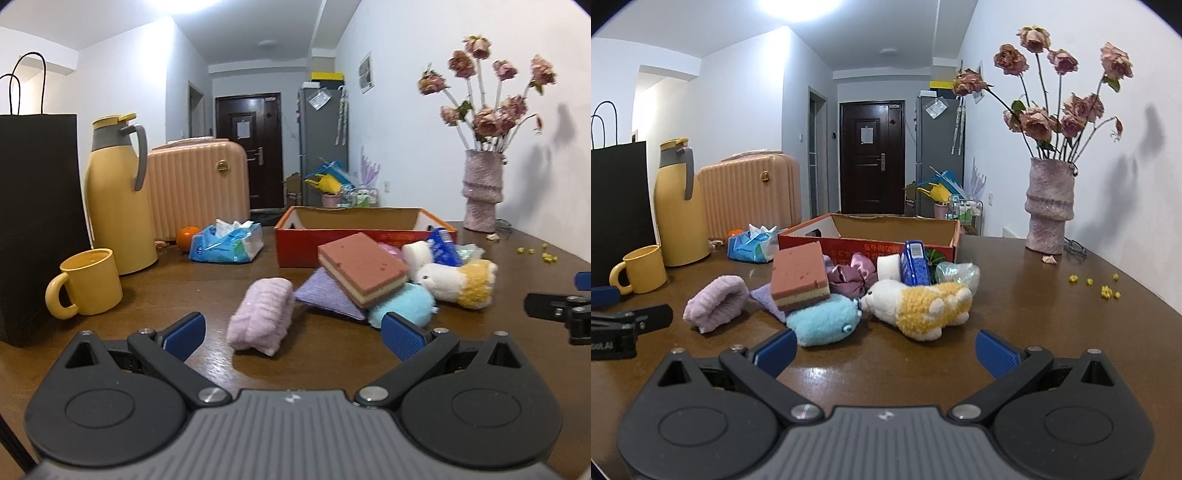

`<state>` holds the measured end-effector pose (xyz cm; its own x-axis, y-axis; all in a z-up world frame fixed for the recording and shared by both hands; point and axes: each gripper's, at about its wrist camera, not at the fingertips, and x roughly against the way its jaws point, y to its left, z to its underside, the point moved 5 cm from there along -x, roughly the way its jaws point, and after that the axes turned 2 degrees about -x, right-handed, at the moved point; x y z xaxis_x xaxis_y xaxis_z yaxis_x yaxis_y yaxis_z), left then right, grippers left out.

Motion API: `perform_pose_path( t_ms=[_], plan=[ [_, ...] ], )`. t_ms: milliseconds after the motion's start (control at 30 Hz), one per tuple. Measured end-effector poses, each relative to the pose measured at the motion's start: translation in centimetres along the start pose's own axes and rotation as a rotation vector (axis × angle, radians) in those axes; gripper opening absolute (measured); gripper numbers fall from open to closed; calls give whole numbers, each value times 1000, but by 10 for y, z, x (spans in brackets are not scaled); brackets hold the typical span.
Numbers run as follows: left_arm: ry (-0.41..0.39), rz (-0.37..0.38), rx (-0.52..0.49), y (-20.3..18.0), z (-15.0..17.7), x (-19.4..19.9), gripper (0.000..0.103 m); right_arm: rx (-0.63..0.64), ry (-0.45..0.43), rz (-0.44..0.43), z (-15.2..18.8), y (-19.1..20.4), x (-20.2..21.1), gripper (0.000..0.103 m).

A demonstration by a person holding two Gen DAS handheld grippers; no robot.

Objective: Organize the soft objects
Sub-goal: 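Grasp the pink towel roll with the left tool while the right tool grasps the pink sponge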

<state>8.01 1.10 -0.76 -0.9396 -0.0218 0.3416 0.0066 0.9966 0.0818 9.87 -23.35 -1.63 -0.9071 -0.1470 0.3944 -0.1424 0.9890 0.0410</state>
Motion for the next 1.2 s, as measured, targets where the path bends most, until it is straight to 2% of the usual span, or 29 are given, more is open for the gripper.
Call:
perform_pose_path(
  t_ms=[200, 600, 800, 1000, 1100, 1167, 1200],
  plan=[
    [48, -41, 8, 15, -11, -34, 103, 27, 15, -14, -12, 5, -22, 103],
    [139, -71, 4, 34, -18, -97, 103, 55, 68, -36, -30, 14, -76, 103],
    [198, -61, 27, 40, -12, -128, 103, 70, 77, -49, -42, 27, -108, 103],
    [222, -45, 29, 40, -6, -141, 103, 39, 75, -83, -45, 36, -135, 103],
    [248, -35, 47, 42, -2, -149, 94, -11, 98, -104, -40, 32, -147, 103],
    [271, -20, 65, 44, 2, -153, 84, -21, 117, -104, -35, 29, -152, 103],
    [282, -8, 75, 45, 3, -155, 75, -28, 118, -101, -35, 28, -153, 103]
  ],
)
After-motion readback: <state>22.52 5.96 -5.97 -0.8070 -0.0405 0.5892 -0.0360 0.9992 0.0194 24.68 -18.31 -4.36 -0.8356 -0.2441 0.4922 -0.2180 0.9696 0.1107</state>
